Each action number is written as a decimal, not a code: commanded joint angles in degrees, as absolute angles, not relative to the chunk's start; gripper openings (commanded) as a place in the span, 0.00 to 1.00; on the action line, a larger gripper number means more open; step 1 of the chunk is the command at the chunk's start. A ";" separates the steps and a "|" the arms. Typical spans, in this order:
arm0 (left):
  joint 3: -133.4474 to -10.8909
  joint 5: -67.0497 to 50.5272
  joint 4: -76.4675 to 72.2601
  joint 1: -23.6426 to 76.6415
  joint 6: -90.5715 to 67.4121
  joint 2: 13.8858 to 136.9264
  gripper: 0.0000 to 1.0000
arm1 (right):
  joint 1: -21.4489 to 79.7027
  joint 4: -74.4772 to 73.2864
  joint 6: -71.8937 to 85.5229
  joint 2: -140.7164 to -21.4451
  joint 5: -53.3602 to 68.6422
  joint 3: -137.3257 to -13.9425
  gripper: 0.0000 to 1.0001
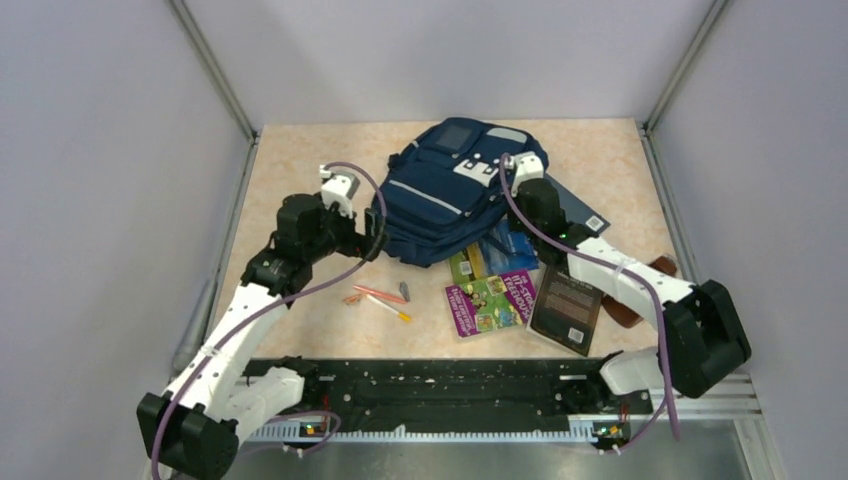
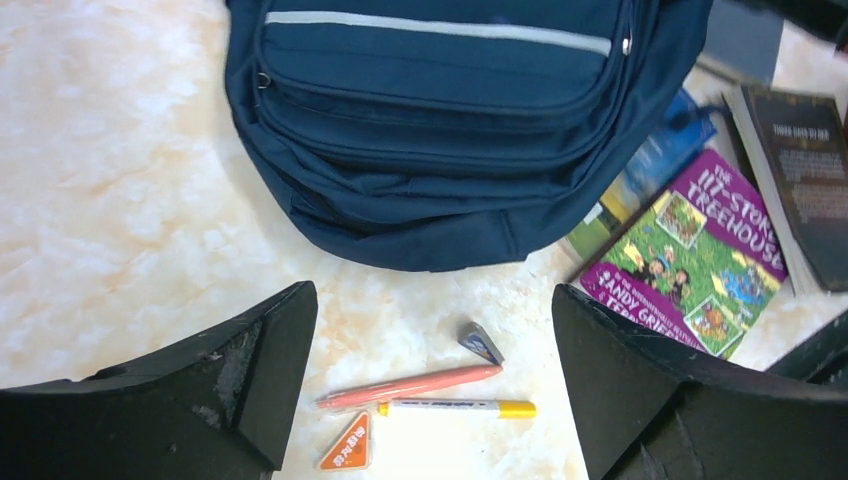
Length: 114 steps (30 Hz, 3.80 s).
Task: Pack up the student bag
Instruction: Adjust the student bag at the center of the board, then unzip the student bag at the center of the board.
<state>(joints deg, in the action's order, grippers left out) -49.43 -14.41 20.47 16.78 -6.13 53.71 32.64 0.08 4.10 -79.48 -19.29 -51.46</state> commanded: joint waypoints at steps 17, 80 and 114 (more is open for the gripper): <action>-52.21 -3.24 9.18 31.70 9.66 75.95 0.92 | 21.91 2.75 10.08 -70.11 -9.75 -42.68 0.00; -58.02 -6.24 -1.35 39.82 2.27 80.82 0.00 | 28.23 -0.38 11.41 -68.41 5.79 -40.00 0.00; -63.70 -3.91 8.37 39.21 -6.37 79.60 0.00 | 46.67 11.32 12.30 -59.12 -19.13 -31.05 0.24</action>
